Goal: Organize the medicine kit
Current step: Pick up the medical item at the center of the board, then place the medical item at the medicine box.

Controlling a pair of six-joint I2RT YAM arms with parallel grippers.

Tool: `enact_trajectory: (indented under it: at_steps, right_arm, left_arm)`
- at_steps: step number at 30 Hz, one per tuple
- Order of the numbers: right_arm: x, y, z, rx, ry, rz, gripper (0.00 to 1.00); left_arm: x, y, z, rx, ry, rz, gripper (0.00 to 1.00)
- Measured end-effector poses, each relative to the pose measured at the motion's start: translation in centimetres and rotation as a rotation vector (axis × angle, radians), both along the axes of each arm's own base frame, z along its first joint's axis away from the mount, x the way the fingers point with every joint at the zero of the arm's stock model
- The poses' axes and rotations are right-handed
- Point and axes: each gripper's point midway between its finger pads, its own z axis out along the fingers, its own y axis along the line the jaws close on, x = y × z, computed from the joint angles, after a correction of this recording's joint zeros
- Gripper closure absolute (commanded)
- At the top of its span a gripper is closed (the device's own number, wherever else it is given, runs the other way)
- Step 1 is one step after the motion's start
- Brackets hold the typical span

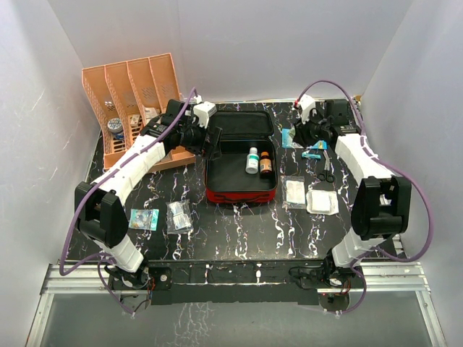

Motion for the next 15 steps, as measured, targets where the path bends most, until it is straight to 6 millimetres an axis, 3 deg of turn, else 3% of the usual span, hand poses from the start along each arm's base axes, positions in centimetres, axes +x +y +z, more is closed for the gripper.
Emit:
enact_trajectory:
  at_steps: [9, 15]
  right_arm:
    - [-1.4, 6.4, 4.1, 0.116, -0.029, -0.05, 0.84]
    - [-2.7, 11.5, 5.0, 0.174, -0.017, -0.056, 0.85]
  left_arm:
    - [1.5, 1.3, 0.0, 0.027, -0.023, 0.109, 0.01]
    - [2.1, 2.2, 0.0, 0.041, -0.03, 0.156, 0.01]
